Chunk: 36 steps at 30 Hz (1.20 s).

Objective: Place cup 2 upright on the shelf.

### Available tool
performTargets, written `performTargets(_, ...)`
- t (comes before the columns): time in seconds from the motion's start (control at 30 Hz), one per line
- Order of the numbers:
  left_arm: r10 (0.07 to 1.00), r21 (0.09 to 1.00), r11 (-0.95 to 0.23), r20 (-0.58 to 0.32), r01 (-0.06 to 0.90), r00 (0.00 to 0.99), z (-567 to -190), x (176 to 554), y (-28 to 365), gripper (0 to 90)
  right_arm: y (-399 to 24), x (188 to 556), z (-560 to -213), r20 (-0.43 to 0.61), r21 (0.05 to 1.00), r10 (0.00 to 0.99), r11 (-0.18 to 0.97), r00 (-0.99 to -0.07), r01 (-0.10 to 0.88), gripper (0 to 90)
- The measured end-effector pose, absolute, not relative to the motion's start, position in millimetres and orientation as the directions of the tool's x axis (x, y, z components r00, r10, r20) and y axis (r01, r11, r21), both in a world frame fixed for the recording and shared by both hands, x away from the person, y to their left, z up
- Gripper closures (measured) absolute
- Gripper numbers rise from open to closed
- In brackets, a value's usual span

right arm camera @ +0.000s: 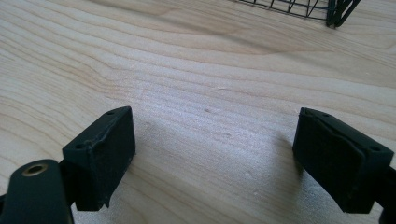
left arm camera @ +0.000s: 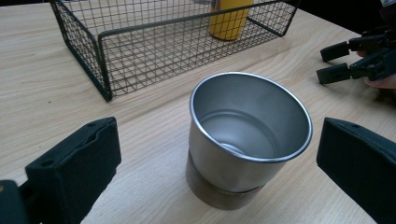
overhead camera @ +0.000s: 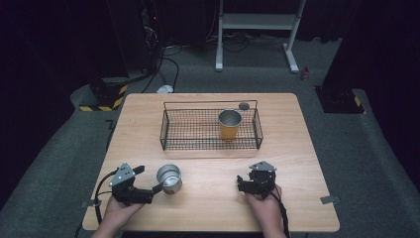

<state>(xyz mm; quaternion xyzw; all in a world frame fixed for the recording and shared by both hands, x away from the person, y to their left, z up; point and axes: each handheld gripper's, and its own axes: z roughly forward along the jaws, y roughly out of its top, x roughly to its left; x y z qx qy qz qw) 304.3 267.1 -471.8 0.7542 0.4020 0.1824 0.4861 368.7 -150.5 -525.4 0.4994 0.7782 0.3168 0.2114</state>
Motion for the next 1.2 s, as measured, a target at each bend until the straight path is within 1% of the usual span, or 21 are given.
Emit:
performTargets(0.13,0.777,0.88,-0.207,-0.117,0.427,0.619,-470.4,307.6,262.9,0.1,-150.5,368.8,-525.4,-0.012,0.704,0.911,0.3,-0.412,0.644,13.0)
performTargets(0.23,0.762,0.877,-0.232,-0.105,0.421,0.639,-470.6,311.6,255.1,0.0,-150.5,368.9,-525.5,-0.013,0.705,0.912,0.3,-0.411,0.643,13.0)
performTargets(0.47,0.751,0.881,-0.234,-0.104,0.41,0.652,-471.5,311.6,243.2,0.0,-150.4,368.8,-525.4,-0.012,0.704,0.912,0.299,-0.411,0.644,13.0)
performTargets(0.97,0.743,0.891,-0.25,-0.075,0.38,0.665,-472.0,310.0,241.9,0.0,-150.5,368.8,-525.4,-0.012,0.705,0.912,0.299,-0.411,0.644,13.2)
performTargets(1.07,0.744,0.889,-0.243,-0.085,0.387,0.662,-474.8,311.9,240.9,0.0,-150.5,368.8,-525.4,-0.011,0.705,0.912,0.298,-0.411,0.644,13.2)
performTargets(1.2,0.747,0.888,-0.261,-0.063,0.379,0.662,-478.4,314.2,239.1,0.0,-150.5,368.8,-525.4,-0.012,0.705,0.912,0.299,-0.411,0.643,13.2)
